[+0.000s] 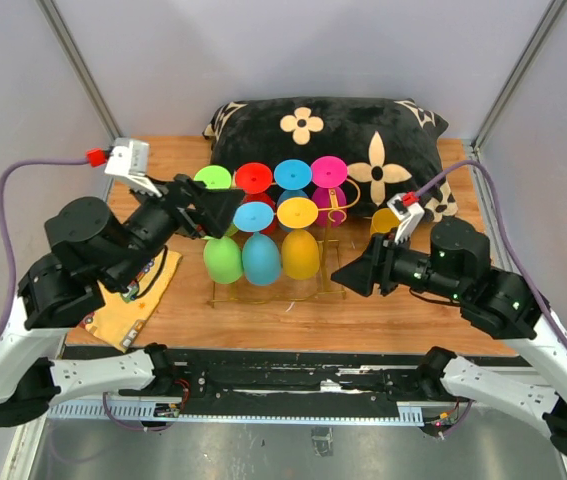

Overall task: Take the wine glass off the wine glass rack
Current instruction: Pick up the wine glass from the wine rack.

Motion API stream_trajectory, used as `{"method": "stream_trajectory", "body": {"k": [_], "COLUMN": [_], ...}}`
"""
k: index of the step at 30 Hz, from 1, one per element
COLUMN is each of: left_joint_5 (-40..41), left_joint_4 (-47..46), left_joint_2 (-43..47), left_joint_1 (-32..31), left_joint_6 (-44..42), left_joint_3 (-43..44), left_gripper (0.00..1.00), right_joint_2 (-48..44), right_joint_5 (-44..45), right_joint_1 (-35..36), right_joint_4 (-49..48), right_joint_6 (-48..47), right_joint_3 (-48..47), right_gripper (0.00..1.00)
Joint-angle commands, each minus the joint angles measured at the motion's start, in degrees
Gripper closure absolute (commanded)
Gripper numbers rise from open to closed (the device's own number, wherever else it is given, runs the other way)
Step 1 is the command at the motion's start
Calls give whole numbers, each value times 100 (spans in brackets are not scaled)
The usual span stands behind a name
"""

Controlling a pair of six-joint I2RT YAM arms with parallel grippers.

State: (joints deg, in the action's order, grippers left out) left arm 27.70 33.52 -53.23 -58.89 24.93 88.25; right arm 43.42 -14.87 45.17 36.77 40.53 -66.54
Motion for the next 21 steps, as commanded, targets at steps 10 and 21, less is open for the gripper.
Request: {"method": "stream_trajectory", "body": {"k": [10,21], "left_joint_5": [751,388], "left_joint_4": [831,691], "left_joint_2": [-458,164], "left_joint_1": [618,885], "left_joint_6": [-295,265], "left_joint_3": [374,-199], "left_gripper": [0,0], "right_joint_2": [636,1165], "right_joint_5": [2657,3599], "right_joint_1": [1454,1451], "right_joint_4": [-1490,-2106], "right_joint_6": [872,1627], "right_joint_3": [-168,-169], "right_gripper": [48,47]}}
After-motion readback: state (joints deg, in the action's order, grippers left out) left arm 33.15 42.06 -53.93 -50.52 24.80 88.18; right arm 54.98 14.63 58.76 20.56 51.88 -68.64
